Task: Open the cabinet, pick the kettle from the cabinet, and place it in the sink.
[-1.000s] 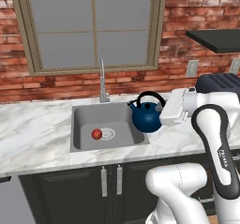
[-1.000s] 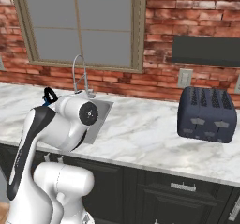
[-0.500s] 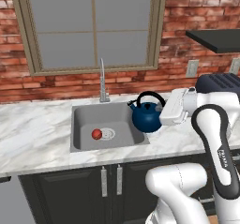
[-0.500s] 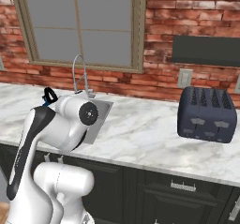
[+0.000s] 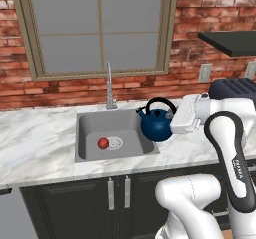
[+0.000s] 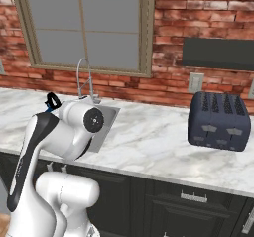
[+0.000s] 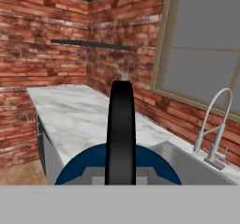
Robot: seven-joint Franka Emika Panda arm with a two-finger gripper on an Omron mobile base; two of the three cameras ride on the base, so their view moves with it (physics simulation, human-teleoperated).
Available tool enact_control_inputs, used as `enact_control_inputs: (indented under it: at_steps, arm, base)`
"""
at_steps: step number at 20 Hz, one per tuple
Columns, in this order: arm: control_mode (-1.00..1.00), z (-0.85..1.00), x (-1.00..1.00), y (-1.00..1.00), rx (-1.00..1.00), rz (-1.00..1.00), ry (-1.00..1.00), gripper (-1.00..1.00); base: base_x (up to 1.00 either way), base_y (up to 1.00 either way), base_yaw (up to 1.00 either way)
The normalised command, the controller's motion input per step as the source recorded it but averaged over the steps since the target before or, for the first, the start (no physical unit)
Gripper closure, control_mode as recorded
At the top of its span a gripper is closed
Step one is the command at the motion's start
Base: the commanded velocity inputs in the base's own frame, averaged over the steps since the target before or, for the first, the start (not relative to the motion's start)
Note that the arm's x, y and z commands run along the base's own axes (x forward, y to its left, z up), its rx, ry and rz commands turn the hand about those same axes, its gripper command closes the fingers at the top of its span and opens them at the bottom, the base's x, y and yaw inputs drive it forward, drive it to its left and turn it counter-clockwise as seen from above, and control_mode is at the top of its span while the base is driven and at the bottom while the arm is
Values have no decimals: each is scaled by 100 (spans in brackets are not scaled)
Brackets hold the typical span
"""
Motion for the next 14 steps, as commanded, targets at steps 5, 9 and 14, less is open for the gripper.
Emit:
enact_control_inputs:
  at_steps: [5,9,14]
  arm:
    - [-100,0,0,0,0,0,0,100]
    - [-100,0,0,0,0,0,0,100]
    - [-100,-1,0,0,1,0,0,100]
  base:
    - [0,0,0]
    - [0,0,0]
    - [0,0,0]
